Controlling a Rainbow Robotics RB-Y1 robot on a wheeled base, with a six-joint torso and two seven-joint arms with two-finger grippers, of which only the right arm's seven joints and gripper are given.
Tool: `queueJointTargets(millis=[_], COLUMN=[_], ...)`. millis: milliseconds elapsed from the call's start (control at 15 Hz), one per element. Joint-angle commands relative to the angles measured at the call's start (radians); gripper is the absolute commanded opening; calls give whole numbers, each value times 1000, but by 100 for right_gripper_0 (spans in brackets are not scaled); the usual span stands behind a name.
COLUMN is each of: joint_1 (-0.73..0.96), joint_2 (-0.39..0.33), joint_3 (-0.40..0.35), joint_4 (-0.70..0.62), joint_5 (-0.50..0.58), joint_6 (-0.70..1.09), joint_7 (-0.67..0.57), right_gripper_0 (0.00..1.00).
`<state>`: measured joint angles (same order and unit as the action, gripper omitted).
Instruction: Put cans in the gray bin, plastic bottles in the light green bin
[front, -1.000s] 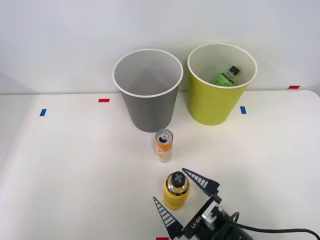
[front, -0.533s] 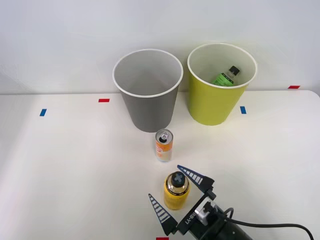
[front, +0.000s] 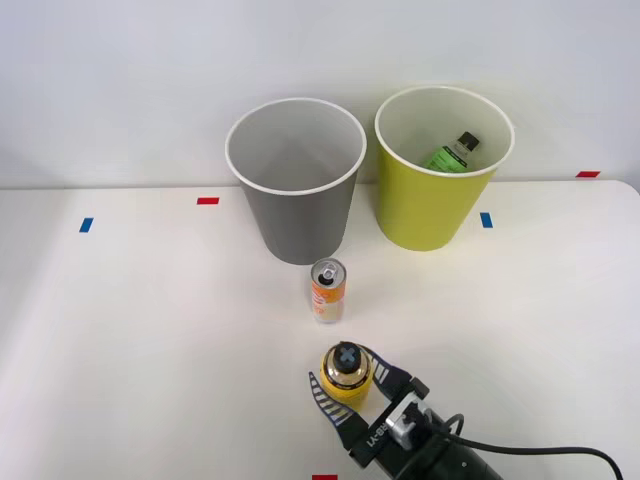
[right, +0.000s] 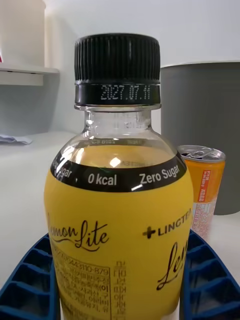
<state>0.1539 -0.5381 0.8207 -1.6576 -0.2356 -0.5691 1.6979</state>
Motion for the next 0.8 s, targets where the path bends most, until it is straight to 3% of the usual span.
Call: queueJointTargets(millis=[67,467,800], joint_1=[3,29,33], joint_2=[-13,-74,-82], joint_3=[-2,-28,-58], joint_4=[-1,-67,-114], joint_5=[-7,-21,-27], joint_6=[-8,-20,-15], joint_7=[-4,-21,-50], right_gripper_0=[0,0,0])
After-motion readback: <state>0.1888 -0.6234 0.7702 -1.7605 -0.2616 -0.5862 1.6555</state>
